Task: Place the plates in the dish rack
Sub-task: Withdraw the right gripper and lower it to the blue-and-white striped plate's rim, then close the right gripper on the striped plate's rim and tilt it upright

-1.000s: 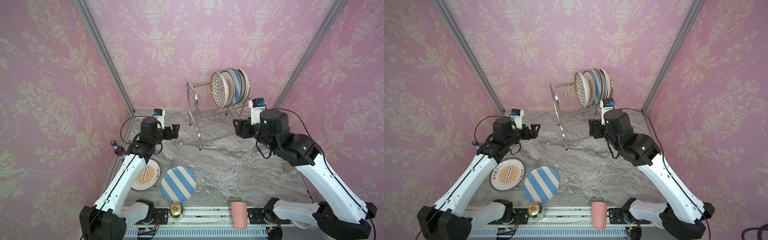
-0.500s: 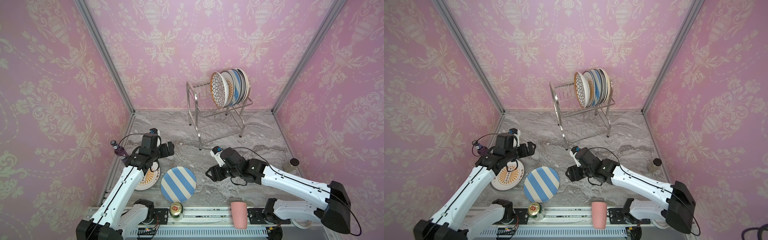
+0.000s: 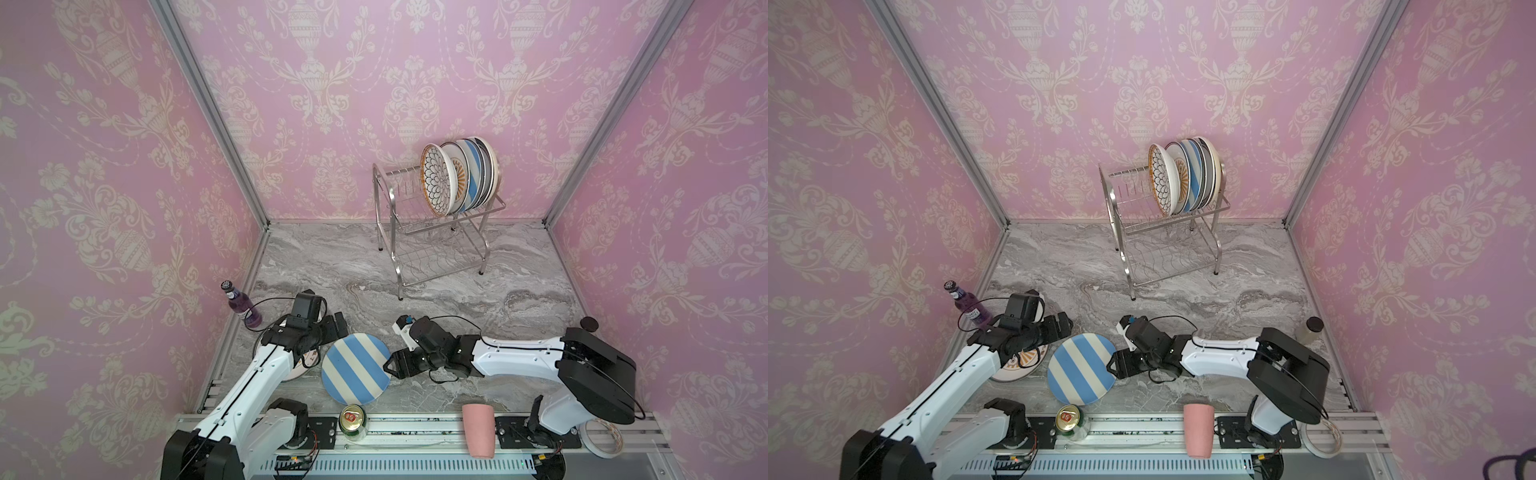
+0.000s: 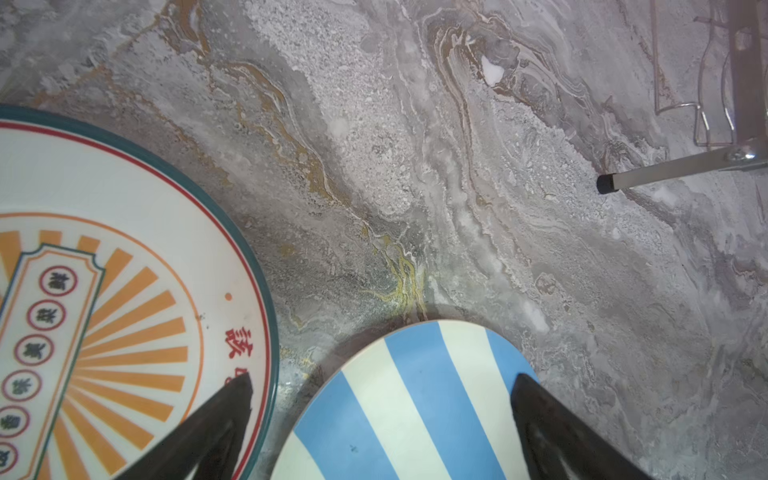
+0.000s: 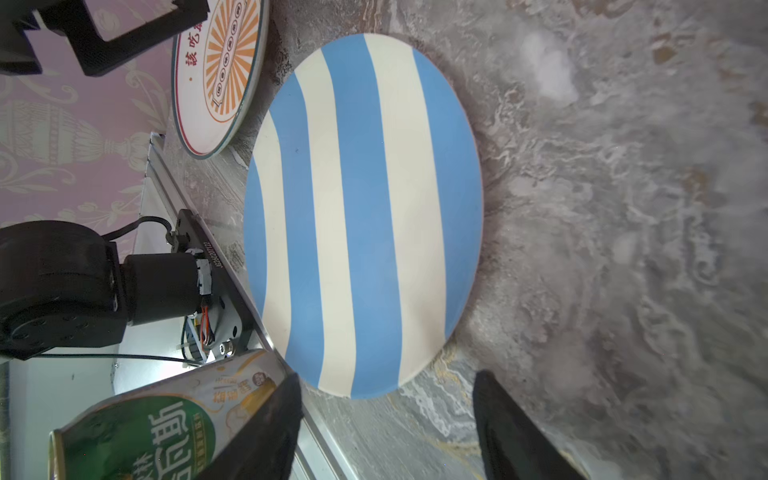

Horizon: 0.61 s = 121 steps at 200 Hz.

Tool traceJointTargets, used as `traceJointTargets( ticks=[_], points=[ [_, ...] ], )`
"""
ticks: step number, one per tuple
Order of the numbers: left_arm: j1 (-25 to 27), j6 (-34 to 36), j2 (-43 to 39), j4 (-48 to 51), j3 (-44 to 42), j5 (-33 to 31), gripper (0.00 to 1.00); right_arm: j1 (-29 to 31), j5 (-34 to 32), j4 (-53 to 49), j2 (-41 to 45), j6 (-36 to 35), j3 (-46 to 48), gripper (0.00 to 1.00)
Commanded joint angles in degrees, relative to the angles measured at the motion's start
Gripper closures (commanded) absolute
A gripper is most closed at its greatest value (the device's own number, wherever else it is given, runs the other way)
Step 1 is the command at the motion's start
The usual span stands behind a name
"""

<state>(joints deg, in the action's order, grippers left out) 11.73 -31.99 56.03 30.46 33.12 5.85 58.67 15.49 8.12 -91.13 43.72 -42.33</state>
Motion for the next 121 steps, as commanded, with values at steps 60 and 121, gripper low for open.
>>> traceJointTargets(
  ticks=[60,121],
  points=[
    [-0.3,-4.3,-3.8,0.3,-6.1,3.2,0.01,1.2,-0.3,11.0,-6.3,8.7,3.5,0.35],
    [3.5,-6.9,-4.8,2.1,-7.7,1.8,0.01,1.2,-1.0,13.7,-7.4,10.2,4.7,0.35]
  ],
)
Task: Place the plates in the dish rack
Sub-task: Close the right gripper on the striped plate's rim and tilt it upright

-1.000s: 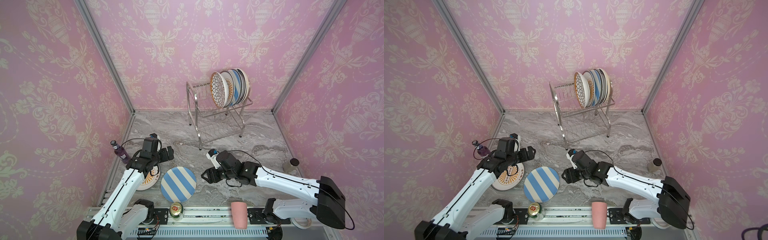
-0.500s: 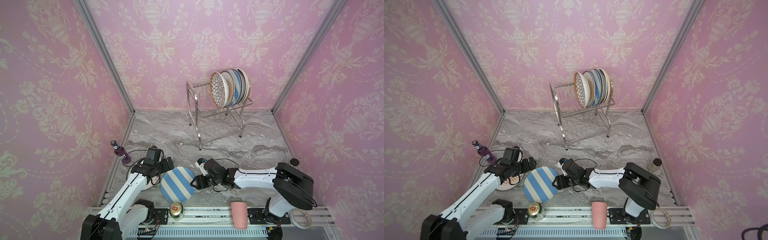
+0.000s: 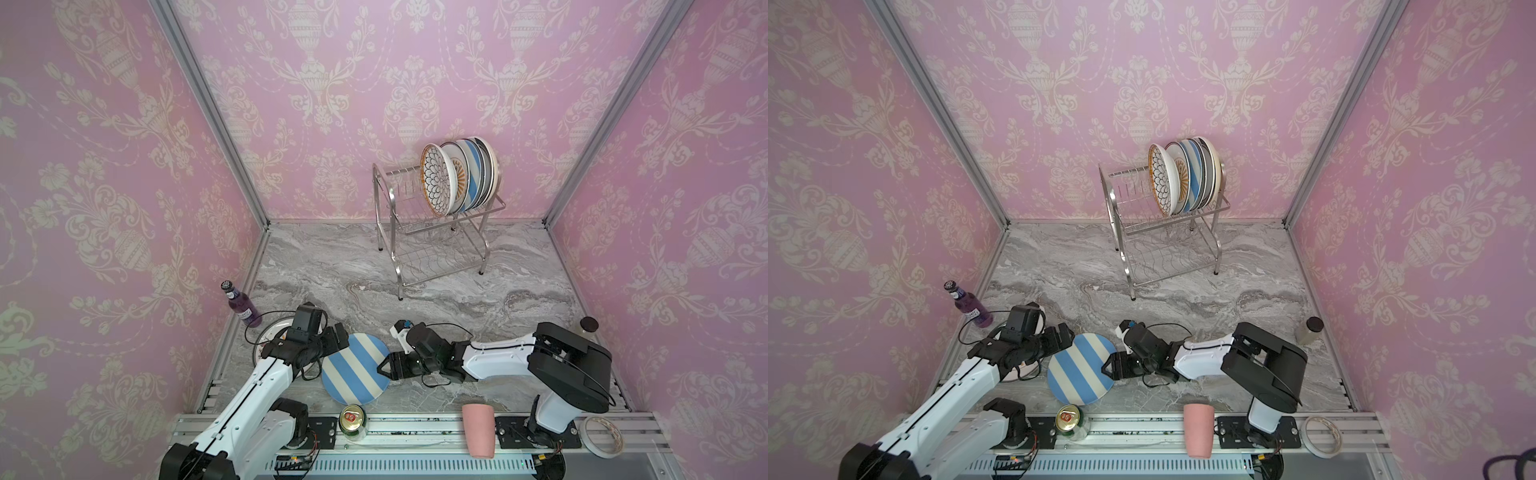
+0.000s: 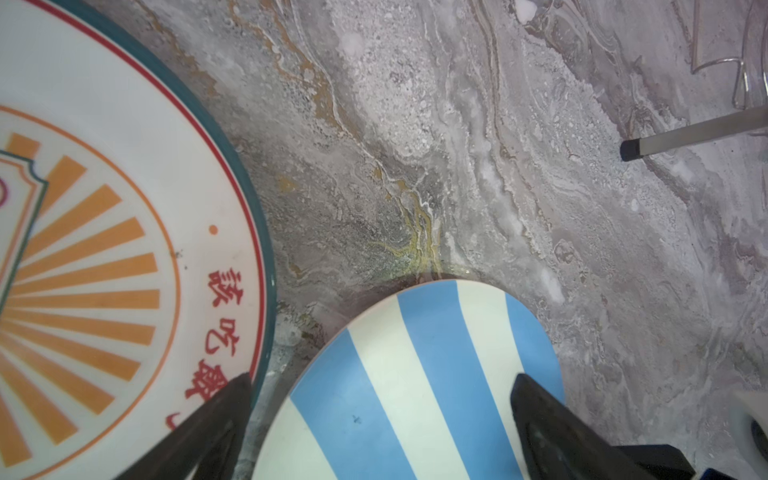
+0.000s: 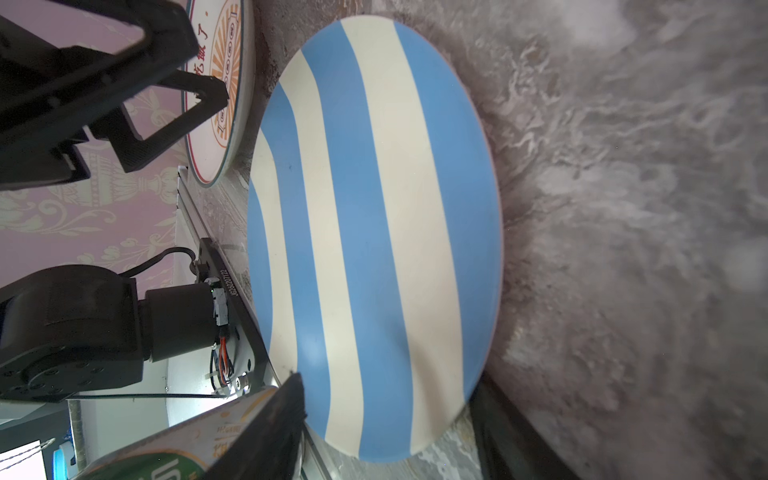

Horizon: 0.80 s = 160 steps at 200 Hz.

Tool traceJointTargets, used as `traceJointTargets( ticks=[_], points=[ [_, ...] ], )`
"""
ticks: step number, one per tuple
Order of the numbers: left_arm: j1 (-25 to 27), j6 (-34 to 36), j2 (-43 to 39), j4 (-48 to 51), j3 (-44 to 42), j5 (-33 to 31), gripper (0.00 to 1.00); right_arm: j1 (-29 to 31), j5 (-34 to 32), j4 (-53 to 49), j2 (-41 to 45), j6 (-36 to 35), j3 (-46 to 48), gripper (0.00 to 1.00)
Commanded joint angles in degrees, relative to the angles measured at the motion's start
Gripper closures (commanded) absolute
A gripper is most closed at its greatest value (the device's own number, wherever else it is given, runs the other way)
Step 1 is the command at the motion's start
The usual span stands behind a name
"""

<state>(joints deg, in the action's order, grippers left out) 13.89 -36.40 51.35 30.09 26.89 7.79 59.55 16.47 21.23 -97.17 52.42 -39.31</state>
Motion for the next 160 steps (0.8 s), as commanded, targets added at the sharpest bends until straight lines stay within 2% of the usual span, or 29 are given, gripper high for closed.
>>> traceJointTargets(
  ticks=[1,70,118,160],
  points=[
    [1.4,-2.5,-0.2,2.4,-1.5,-0.2,0.01,0.3,-2.0,0.6,-1.4,1.6,1.7,0.35],
    [4.9,-1.4,3.7,3.4,-0.2,-4.2,0.01,0.2,-3.0,4.1,-0.8,3.3,3.8,0.36],
    [13.0,-3.8,8.1,4.1,3.8,-8.9,0.01,0.3,-3.6,5.3,0.0,3.3,4.9,0.35],
    [13.4,-4.0,9.4,3.5,3.1,-9.9,0.01,0.2,-3.4,7.5,-0.7,3.5,5.8,0.35]
  ],
)
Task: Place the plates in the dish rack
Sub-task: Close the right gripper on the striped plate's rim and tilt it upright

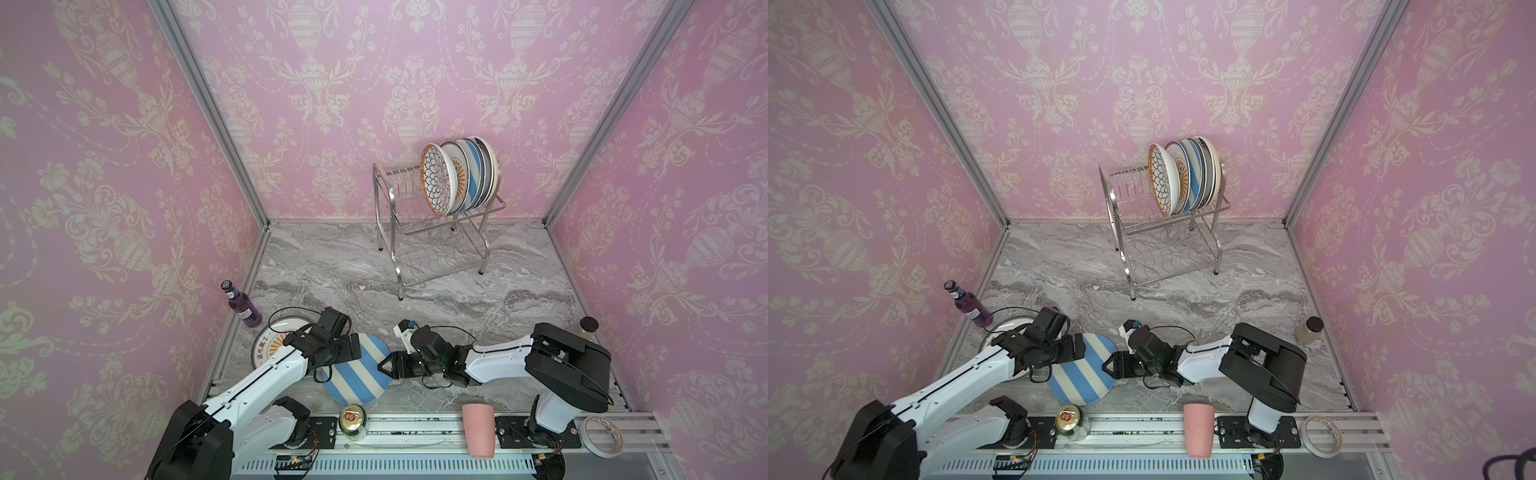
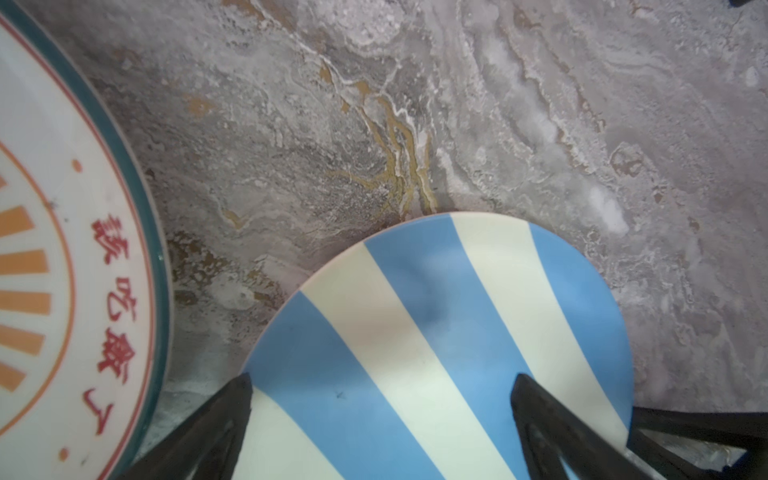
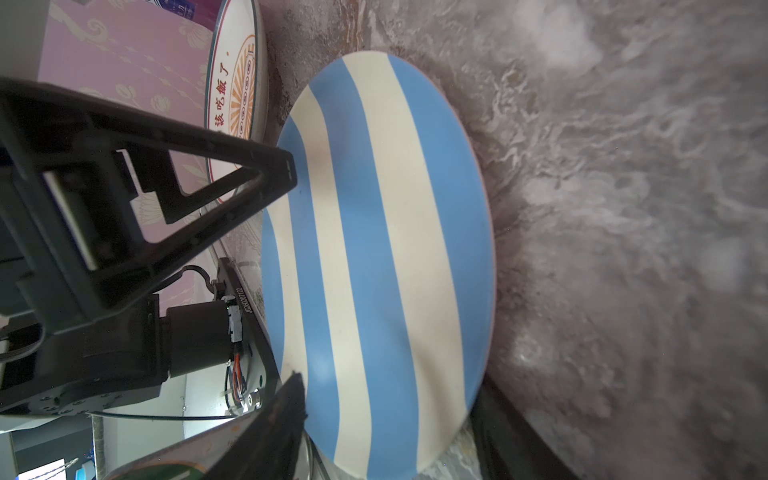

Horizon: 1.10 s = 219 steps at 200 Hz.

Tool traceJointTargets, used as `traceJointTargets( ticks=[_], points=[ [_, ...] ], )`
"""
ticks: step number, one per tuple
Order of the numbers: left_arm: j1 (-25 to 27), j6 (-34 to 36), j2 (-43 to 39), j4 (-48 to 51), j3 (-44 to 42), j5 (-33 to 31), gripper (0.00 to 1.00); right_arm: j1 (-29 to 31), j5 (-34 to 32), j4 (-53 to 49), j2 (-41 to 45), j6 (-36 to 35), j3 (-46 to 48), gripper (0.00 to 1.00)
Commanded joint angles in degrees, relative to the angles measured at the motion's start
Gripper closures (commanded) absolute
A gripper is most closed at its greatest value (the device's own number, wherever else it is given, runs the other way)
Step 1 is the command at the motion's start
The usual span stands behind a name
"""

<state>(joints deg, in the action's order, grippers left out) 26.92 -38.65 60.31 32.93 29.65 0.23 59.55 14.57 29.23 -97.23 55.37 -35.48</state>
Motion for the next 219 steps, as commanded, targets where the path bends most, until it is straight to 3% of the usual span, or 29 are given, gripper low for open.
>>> traceJointTargets(
  ticks=[1,65,117,219],
  points=[
    [0.4,-1.7,0.4,0.6,0.4,-2.3,0.01,0.1,-1.5,-0.4,-0.7,0.6,2.1,0.35],
    [0.4,-2.2,3.3,-2.8,-1.2,-0.8,0.01,-0.8,0.2,10.4,-4.9,4.1,4.5,0.38],
    [0.5,-3.3,0.4,-3.7,-2.5,-0.3,0.01,-1.7,0.7,20.0,-9.3,8.6,6.2,0.50],
    [0.5,-3.9,-2.4,-6.1,-3.3,-0.1,0.01,-1.8,1.8,12.0,-10.9,6.0,-0.1,0.80]
  ],
)
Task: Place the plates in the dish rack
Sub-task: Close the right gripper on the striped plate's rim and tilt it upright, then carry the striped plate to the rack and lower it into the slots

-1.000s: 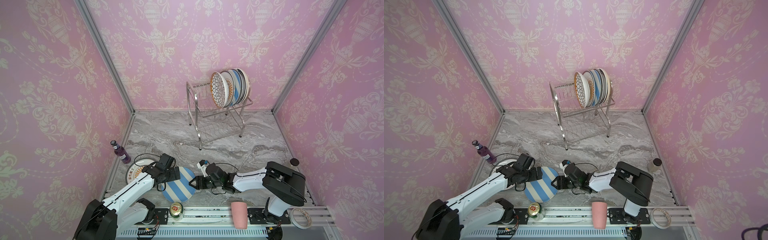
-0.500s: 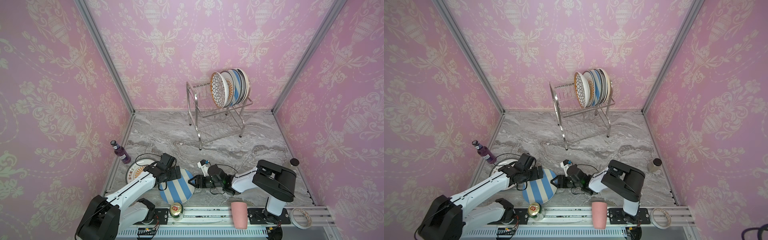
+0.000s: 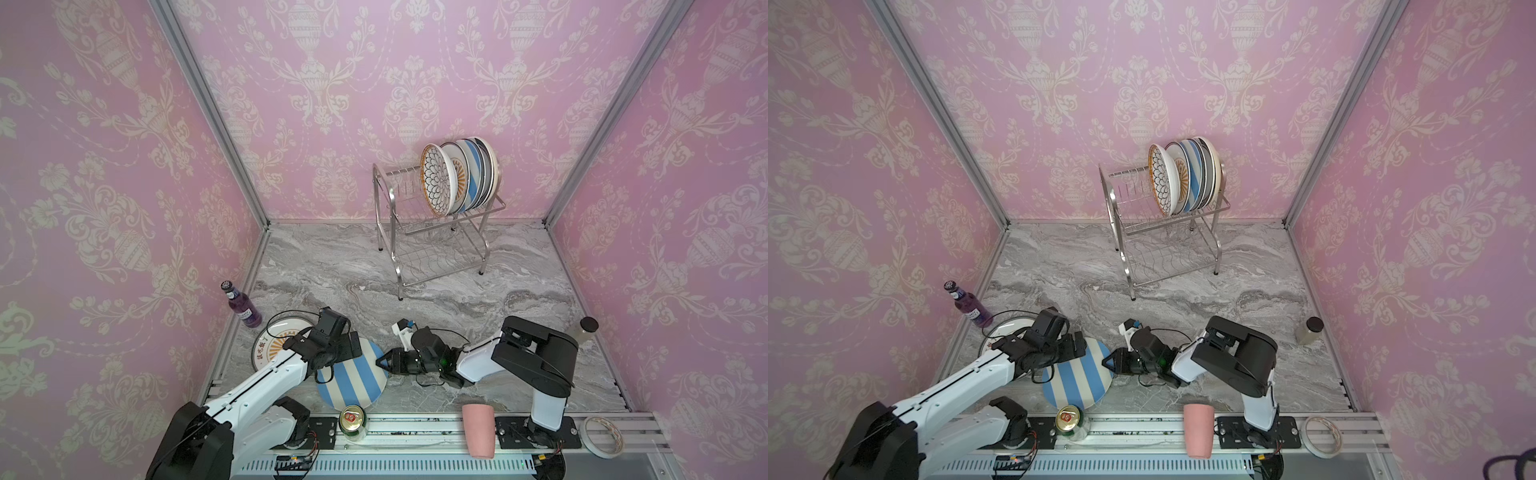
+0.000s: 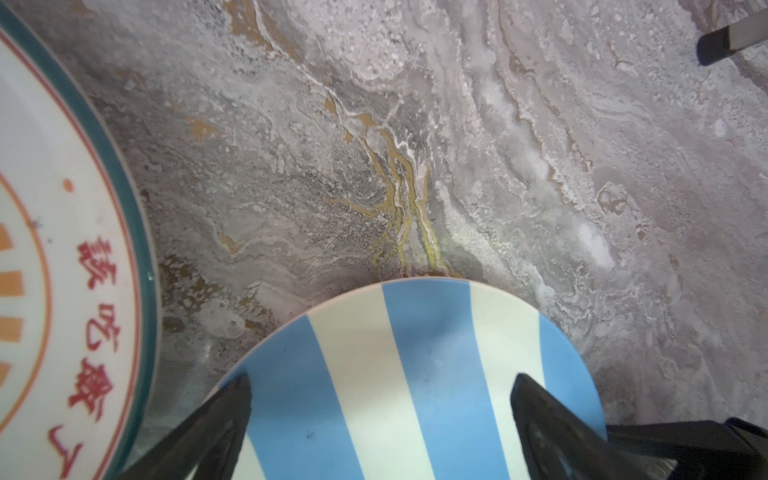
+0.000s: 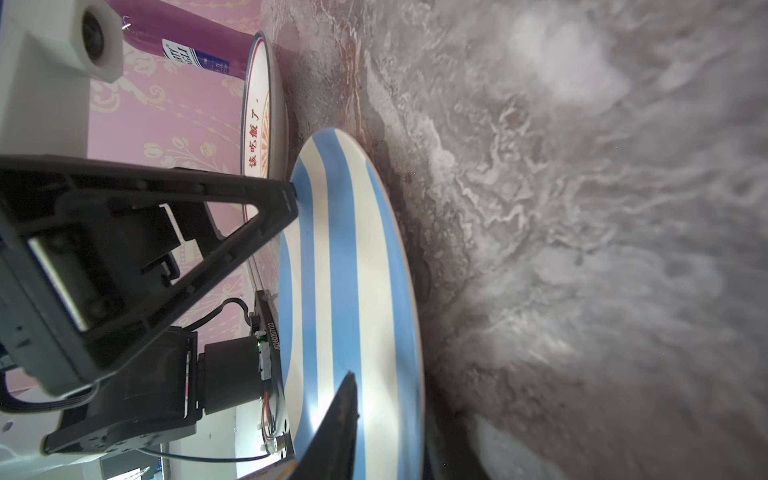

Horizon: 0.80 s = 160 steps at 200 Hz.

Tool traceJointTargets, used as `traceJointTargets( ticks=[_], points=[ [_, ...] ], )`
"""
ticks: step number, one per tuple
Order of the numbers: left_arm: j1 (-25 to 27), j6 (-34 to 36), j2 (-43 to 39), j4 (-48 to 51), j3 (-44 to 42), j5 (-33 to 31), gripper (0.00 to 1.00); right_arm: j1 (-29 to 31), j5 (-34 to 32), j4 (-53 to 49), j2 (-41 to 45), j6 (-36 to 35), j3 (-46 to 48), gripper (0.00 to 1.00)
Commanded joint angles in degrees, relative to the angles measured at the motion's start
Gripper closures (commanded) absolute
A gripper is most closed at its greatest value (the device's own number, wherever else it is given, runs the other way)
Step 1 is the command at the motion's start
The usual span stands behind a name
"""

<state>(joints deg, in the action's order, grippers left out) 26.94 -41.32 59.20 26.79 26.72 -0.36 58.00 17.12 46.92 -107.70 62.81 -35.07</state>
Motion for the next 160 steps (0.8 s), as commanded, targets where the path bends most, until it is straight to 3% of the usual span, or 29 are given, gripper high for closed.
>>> traceJointTargets(
  ticks=[1,52,83,109,133,160],
  points=[
    [0.4,-1.2,-1.2,0.0,-0.4,0.5,0.01,-0.2,-0.8,-5.8,-0.3,-1.5,-0.5,0.80],
    [0.6,-0.8,-2.0,-1.2,0.4,1.1,0.01,-1.4,-1.4,-1.4,0.4,0.1,-0.4,1.00],
    [0.6,1.3,-3.4,1.8,5.5,0.3,0.01,-4.1,-1.1,-2.1,2.9,-0.3,0.7,1.00],
    [0.6,3.3,-4.6,4.2,10.8,-0.1,0.01,-5.4,-4.1,-17.1,10.6,-6.9,-0.8,1.00],
    [0.5,5.2,-5.1,5.4,14.8,-0.9,0.01,-5.4,-11.8,-37.1,20.3,-15.6,-4.4,1.00],
    [0.6,7.8,-3.8,4.8,19.4,-1.5,0.01,-5.8,-19.4,-50.4,30.8,-21.7,-6.7,1.00]
  ],
)
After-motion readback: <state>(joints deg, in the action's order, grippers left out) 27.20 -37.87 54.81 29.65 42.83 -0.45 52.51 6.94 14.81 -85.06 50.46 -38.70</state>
